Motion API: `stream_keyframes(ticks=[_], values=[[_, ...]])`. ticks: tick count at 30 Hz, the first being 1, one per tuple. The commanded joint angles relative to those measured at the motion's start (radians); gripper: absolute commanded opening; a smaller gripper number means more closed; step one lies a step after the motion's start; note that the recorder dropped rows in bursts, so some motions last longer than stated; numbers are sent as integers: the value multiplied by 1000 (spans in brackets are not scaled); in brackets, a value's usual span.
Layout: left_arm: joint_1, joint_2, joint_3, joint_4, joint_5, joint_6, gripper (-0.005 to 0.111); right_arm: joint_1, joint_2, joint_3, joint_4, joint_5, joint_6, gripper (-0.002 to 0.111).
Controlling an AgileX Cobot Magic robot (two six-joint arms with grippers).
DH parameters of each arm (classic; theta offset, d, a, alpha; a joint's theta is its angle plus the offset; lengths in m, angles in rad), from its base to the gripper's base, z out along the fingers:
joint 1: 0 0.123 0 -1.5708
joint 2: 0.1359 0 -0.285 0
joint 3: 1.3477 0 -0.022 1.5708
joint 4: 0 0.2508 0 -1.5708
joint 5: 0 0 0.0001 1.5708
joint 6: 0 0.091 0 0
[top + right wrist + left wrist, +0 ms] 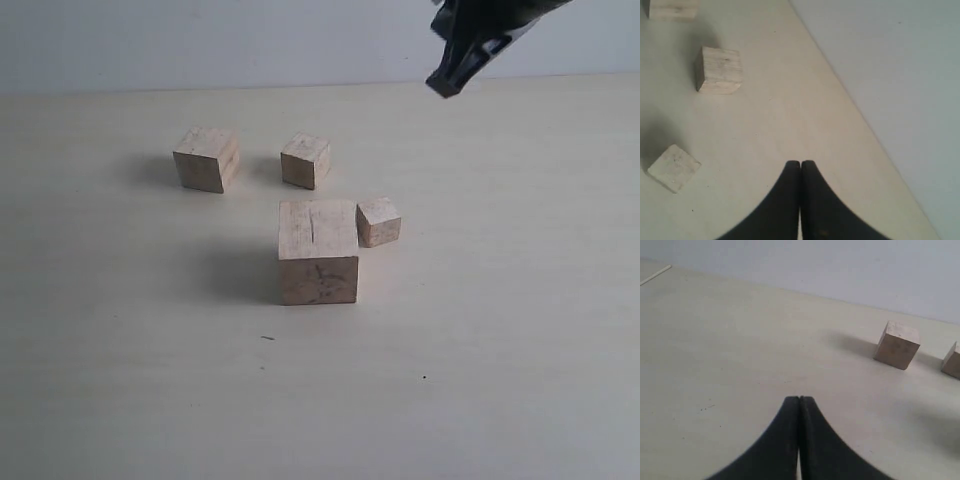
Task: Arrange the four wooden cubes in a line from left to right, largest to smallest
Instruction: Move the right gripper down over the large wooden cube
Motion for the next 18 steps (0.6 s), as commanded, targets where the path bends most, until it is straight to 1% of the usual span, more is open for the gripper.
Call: stream_keyframes(ticks=[1,7,13,17,18], values=[[-5,-6,2,-3,-9,-2,0,1,69,-9,70,-60,-44,0],[-5,-6,2,-3,-9,-2,0,1,80,-9,192,-73,-44,0],[-5,-6,2,-3,-9,-2,0,-5,80,-9,181,-61,-44,0],[-5,-6,2,-3,-9,-2,0,-63,104,-7,138,-48,-36,0],[-5,-6,2,-3,-9,-2,0,-92,116,-7,138,-48,-30,0]])
